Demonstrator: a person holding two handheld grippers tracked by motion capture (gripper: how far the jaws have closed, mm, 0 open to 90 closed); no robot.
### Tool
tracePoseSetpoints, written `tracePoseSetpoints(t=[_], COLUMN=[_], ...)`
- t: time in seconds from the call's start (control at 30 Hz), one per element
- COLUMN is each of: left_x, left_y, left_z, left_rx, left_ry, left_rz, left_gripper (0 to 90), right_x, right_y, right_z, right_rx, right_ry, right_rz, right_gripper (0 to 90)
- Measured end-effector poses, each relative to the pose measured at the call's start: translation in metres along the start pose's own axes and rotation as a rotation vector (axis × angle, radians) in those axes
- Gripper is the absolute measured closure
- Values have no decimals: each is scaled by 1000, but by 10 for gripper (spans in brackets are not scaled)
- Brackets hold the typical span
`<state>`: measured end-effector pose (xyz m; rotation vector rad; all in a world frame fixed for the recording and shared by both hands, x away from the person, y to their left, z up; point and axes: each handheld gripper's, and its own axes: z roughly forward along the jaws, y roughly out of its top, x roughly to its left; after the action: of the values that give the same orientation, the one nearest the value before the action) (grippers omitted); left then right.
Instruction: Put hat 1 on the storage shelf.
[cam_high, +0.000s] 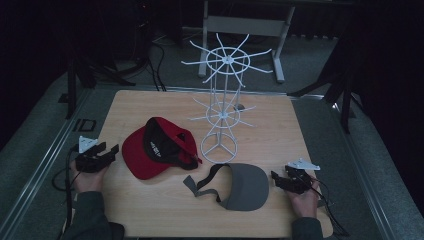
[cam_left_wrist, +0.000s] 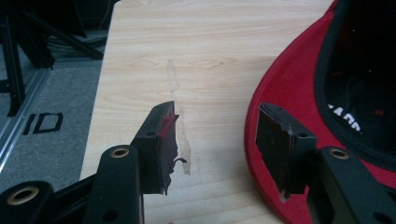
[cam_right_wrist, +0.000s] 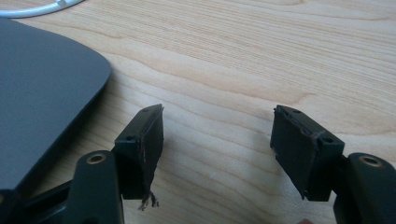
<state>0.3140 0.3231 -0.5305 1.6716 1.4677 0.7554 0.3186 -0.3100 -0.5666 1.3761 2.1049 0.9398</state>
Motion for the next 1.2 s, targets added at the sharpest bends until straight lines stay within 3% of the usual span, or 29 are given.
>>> tracePoseSetpoints(t=[0.37,0.6,0.77,1.1,1.2], left_x=[-8,-12,-15,-19,-20], left_y=[20,34,44,51,50], left_z=[11,16,26,51,54], left_rx=[71,85,141,235,256], left_ry=[-88,-117,-156,-191,-185], left_rz=[79,118,174,214,228], left_gripper=[479,472,472,477,542], right_x=[0,0,0,0,0], right_y=[0,0,0,0,0], right_z=[0,0,0,0,0], right_rx=[1,1,2,3,2], right_ry=[1,1,3,4,4], right_rz=[-2,-2,-4,-4,-5], right_gripper=[339,337,332,332,331])
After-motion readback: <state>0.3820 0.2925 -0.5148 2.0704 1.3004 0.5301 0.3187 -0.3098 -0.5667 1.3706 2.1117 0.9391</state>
